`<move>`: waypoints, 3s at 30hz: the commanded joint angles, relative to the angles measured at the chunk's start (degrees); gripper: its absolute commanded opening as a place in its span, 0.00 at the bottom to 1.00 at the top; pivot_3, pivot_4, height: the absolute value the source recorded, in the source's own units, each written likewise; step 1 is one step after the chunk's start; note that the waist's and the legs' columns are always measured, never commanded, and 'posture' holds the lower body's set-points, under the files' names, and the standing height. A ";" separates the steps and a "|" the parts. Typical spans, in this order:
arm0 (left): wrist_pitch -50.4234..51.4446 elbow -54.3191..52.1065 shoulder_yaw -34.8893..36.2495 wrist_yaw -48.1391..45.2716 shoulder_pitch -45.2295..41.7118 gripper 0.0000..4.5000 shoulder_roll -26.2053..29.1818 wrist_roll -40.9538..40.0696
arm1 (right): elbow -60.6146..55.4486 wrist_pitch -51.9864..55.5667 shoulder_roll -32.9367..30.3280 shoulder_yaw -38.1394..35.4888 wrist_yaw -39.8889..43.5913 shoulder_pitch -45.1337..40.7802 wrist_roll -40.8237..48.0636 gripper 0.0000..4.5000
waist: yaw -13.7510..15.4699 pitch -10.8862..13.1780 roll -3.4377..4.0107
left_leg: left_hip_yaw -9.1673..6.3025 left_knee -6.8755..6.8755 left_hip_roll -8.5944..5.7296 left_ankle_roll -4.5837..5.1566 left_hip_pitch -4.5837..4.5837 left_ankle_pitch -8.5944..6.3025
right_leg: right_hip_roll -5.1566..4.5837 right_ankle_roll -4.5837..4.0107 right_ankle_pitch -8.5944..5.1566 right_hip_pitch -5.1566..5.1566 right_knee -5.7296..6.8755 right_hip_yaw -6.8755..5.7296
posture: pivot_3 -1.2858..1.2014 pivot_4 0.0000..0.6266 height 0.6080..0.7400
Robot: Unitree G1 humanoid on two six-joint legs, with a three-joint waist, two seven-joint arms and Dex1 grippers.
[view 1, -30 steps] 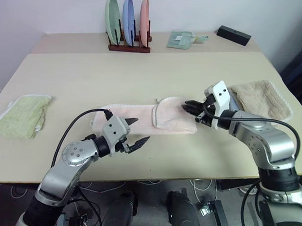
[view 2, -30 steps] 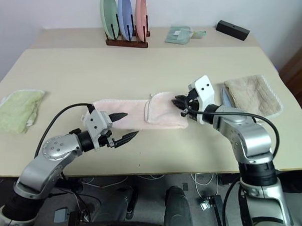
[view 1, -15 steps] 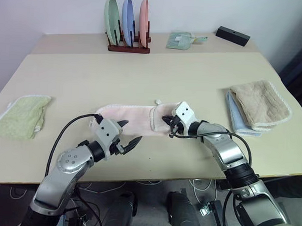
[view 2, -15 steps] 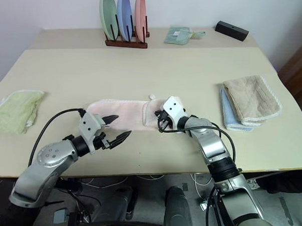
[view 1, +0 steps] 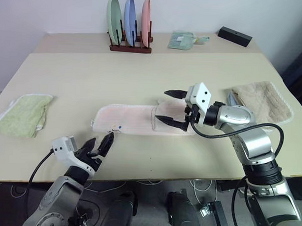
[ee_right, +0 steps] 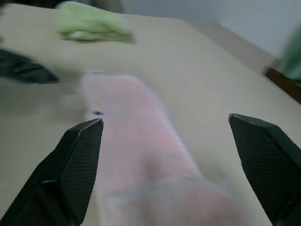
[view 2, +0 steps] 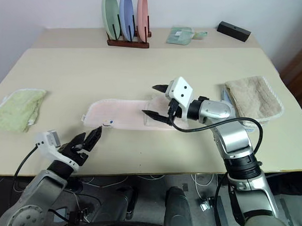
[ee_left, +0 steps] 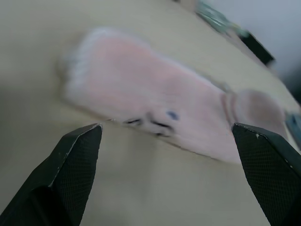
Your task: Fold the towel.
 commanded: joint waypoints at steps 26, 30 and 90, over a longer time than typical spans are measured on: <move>-2.88 14.96 4.06 16.15 -22.92 0.01 4.61 -14.07 | -10.29 1.44 1.10 1.77 -3.19 6.48 -0.25 1.00 | 0.89 -0.04 -0.04 | -0.02 -0.02 -0.13 -0.07 0.08 -0.03 | 0.03 0.04 0.14 0.20 -0.31 -0.07 | 0.52 0.24 0.98; -5.10 13.25 9.27 10.86 -20.58 0.01 13.45 -12.91 | -10.20 1.75 0.24 1.54 -3.01 6.74 -0.55 1.00 | 0.75 -0.03 -0.05 | 0.00 -0.06 -0.11 -0.10 0.07 -0.04 | 0.05 -0.03 0.10 0.15 -0.32 -0.06 | 0.52 0.24 0.98; -7.17 29.78 -22.35 -19.67 -32.50 0.27 19.28 29.62 | 16.29 8.48 17.39 4.52 -20.11 3.26 -8.18 0.02 | -0.36 0.05 -0.21 | -0.06 -0.15 -0.11 -0.16 -0.02 -0.01 | 0.13 0.04 0.23 -0.09 -0.16 -0.05 | 0.52 0.24 0.98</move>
